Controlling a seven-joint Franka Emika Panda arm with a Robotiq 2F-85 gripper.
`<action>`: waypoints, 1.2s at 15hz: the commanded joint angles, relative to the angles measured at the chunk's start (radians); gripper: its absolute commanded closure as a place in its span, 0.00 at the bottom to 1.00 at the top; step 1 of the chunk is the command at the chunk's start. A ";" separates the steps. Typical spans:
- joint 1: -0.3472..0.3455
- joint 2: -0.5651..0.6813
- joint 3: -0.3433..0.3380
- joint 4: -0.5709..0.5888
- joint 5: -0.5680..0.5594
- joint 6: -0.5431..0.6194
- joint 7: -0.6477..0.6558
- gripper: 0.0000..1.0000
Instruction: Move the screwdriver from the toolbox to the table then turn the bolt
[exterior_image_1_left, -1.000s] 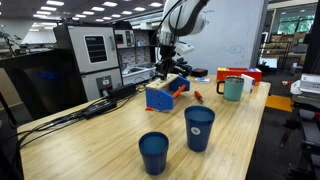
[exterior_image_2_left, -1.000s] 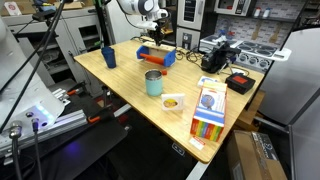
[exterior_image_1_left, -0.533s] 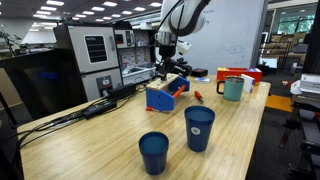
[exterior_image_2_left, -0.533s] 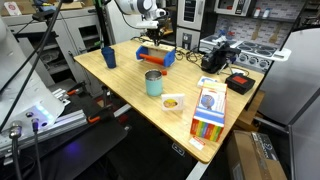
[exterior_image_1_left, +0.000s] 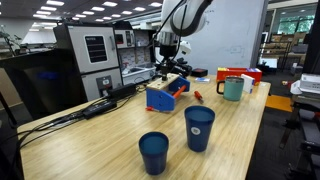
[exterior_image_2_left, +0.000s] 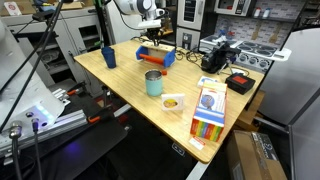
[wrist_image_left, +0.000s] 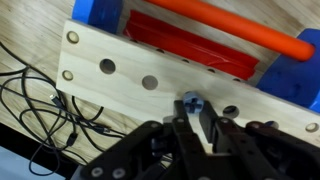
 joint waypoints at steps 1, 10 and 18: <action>-0.035 -0.023 0.034 -0.034 -0.035 0.038 -0.079 0.95; -0.084 -0.018 0.088 -0.037 -0.057 0.073 -0.261 0.95; -0.122 -0.013 0.124 -0.030 -0.089 0.056 -0.576 0.95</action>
